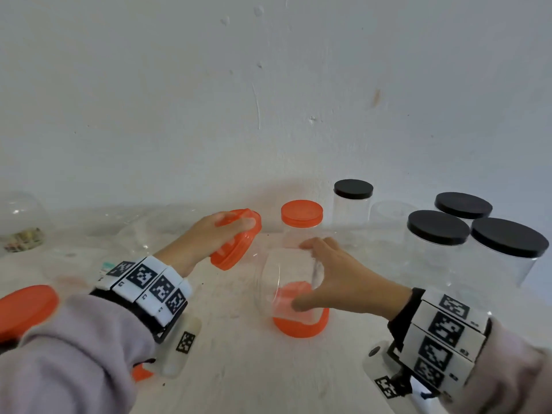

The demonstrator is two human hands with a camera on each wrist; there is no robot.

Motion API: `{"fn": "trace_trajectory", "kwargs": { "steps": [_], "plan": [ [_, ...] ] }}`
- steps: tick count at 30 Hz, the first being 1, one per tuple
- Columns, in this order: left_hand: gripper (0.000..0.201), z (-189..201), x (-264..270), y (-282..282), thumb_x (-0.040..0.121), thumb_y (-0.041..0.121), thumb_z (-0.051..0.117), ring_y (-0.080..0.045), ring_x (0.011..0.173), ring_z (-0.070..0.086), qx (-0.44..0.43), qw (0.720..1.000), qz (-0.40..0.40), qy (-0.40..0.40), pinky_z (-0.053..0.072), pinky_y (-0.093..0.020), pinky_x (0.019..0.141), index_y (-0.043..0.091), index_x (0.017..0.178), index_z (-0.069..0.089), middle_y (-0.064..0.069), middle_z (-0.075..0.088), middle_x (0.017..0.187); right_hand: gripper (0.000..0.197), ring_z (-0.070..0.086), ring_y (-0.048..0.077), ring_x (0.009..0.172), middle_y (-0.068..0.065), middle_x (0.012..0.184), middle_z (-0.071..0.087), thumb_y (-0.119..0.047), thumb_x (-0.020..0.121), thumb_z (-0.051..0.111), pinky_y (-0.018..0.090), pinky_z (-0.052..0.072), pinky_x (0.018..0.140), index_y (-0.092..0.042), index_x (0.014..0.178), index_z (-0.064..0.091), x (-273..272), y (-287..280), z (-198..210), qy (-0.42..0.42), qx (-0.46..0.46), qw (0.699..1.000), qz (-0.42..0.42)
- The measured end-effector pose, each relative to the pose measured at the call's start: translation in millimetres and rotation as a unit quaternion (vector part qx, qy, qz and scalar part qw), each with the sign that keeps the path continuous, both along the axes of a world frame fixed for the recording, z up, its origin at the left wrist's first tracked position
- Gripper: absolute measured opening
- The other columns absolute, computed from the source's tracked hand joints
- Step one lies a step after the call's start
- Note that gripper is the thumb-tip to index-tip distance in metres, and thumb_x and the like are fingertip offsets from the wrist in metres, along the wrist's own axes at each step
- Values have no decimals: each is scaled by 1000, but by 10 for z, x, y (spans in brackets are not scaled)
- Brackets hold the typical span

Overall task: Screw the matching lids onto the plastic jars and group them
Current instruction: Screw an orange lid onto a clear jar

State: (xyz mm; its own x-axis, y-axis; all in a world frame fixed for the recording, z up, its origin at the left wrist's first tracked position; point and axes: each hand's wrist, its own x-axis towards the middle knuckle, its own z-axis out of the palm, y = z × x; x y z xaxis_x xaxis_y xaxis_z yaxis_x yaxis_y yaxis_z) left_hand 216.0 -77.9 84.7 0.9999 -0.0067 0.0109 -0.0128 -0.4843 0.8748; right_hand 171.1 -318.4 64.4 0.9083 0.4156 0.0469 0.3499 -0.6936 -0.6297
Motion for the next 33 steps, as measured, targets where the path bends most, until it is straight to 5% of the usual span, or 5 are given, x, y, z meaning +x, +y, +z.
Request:
{"fn": "trace_trajectory", "kwargs": {
  "steps": [3,8,11,18,33],
  "plan": [
    [69,37,-162,166,56,69,64,-11,85,59,18,1000,3,1,44,-26,69,36,117,57,5,64,101,94,37,8,119,-14,122,35,-48,58,80,24,39,94,-25,136,33,-41,182,-88,1,-4,1000,8],
    [52,-6,-372,400,60,70,68,2,90,57,29,1000,12,-1,41,-19,66,46,104,55,20,60,105,99,45,8,107,-12,118,36,-58,53,78,24,45,83,-25,134,30,-69,445,-247,80,-28,996,36],
    [66,-66,-458,517,60,72,67,0,98,56,29,999,25,10,42,-20,71,43,119,54,16,58,115,116,43,11,111,-12,119,31,-64,44,77,25,45,83,-31,142,23,-73,574,-356,148,-43,986,55],
    [89,-157,-582,606,49,79,60,4,96,51,37,998,40,9,40,-17,69,37,127,50,21,53,113,112,48,12,113,-10,119,44,-53,42,85,34,44,101,-29,137,30,-21,753,-497,262,17,961,82],
    [90,-237,-664,315,64,70,68,-3,109,43,203,978,-54,14,36,-16,81,31,140,38,15,40,128,117,44,17,127,-8,137,48,-37,52,92,39,37,109,-35,143,19,186,689,-570,249,-9,965,83]
  ]
}}
